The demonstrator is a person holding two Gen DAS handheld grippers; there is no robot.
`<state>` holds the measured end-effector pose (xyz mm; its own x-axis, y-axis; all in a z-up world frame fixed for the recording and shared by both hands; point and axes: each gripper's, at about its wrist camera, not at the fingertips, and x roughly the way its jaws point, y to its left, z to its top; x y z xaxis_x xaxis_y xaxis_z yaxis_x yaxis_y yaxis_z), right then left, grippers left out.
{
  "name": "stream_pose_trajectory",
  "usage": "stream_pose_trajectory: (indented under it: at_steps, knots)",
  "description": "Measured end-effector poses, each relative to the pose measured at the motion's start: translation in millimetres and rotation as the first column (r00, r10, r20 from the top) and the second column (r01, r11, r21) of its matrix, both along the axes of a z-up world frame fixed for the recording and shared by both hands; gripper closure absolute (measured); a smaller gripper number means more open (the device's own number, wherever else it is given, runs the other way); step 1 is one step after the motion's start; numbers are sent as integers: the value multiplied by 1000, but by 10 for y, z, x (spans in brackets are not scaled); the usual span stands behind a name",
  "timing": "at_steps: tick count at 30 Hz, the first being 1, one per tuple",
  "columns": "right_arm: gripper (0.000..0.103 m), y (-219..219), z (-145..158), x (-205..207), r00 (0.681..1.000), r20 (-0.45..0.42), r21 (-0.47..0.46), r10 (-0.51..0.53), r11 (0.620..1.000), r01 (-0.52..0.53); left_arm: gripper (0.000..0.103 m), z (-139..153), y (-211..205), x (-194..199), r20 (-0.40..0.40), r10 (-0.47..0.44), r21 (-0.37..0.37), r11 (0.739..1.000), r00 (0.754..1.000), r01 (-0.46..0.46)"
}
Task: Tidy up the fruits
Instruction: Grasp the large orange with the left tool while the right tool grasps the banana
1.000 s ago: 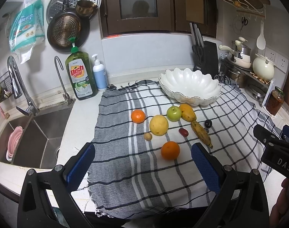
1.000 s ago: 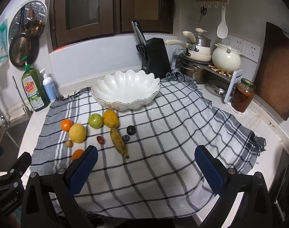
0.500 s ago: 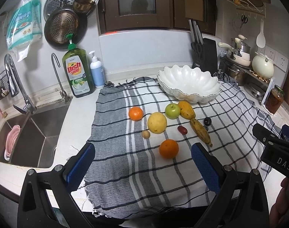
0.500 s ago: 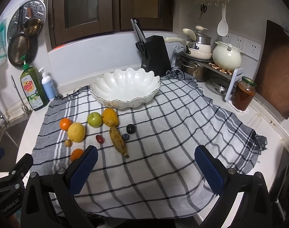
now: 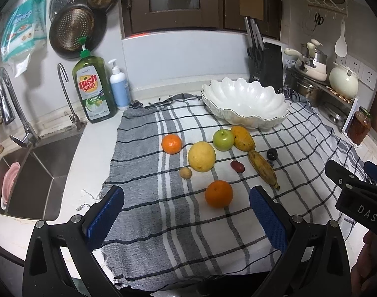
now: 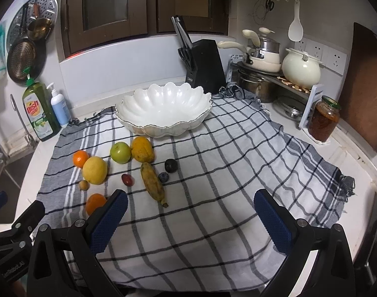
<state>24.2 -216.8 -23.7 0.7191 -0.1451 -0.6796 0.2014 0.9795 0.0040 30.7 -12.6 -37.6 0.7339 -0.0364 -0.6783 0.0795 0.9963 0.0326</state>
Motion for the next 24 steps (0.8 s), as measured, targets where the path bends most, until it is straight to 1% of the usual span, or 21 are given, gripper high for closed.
stream_pose_trajectory:
  at_steps: [7,12,18,21,24]
  knots:
    - [0,-48,-181,199,1000,-25,7,8,1000,-8,0,-157,-76,196,-33,-27,-17,1000,999,26]
    - [0,-99,-349,309,999,-49,6,1,1000,0,0,-347,-154,358,-78,-57,-31,998,995,54]
    - [0,-134,-544,429,997,-77,19,17,1000,-15,3,-570,-221,548,-112,-65,-33,998,992,61]
    - [0,-128,-599,468,997,-79,23,22,1000,-20,5,-665,-248,621,-118,-63,-21,998,991,61]
    - [0,-103,-659,509,996,-81,8,22,1000,-21,9,-749,-262,691,-130,-62,-13,998,990,60]
